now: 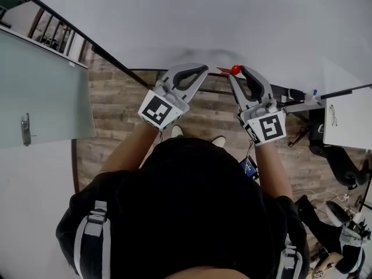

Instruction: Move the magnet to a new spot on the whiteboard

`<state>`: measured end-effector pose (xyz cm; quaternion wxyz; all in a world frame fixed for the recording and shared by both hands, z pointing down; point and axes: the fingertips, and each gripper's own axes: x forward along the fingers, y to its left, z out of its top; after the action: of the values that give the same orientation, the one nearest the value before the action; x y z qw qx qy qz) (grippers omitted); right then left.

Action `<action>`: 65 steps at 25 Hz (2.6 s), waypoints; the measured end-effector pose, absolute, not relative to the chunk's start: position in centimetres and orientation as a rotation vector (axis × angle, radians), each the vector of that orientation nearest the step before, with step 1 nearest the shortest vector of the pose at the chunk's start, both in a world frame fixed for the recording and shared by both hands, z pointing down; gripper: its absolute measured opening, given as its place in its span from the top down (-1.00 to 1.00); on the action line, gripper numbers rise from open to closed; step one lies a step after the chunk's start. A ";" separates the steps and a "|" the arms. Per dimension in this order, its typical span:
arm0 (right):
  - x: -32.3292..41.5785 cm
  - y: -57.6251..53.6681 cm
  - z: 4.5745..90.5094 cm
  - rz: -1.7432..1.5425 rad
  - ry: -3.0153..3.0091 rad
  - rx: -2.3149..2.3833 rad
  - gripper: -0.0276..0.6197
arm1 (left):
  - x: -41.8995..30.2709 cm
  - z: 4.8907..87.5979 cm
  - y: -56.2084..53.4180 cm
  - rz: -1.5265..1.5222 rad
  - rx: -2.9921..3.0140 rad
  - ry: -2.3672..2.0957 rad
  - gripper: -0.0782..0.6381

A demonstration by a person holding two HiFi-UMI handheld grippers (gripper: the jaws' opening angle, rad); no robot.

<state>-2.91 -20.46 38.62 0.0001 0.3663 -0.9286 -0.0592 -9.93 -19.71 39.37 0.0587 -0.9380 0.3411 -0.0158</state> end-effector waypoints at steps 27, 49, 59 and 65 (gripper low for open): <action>-2.5 -19.3 39.4 -0.141 -2.960 1.172 0.55 | -11.8 40.2 -18.7 0.001 -2.872 1.084 0.77; 4.5 -19.4 39.3 -0.155 -3.043 1.071 0.55 | -5.1 39.8 -17.9 0.002 -2.812 1.239 0.77; 14.1 -20.5 38.9 -0.208 -2.960 1.272 0.55 | 5.4 39.3 -18.9 0.031 -2.863 1.064 0.77; 21.0 -22.0 38.8 -0.223 -2.883 1.456 0.55 | 12.0 39.1 -20.9 0.059 -2.905 0.952 0.77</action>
<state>20.97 -22.04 38.76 -0.0480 0.4491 -0.8895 -0.0689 12.02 -20.90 39.05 0.0423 -0.9493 0.3110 0.0193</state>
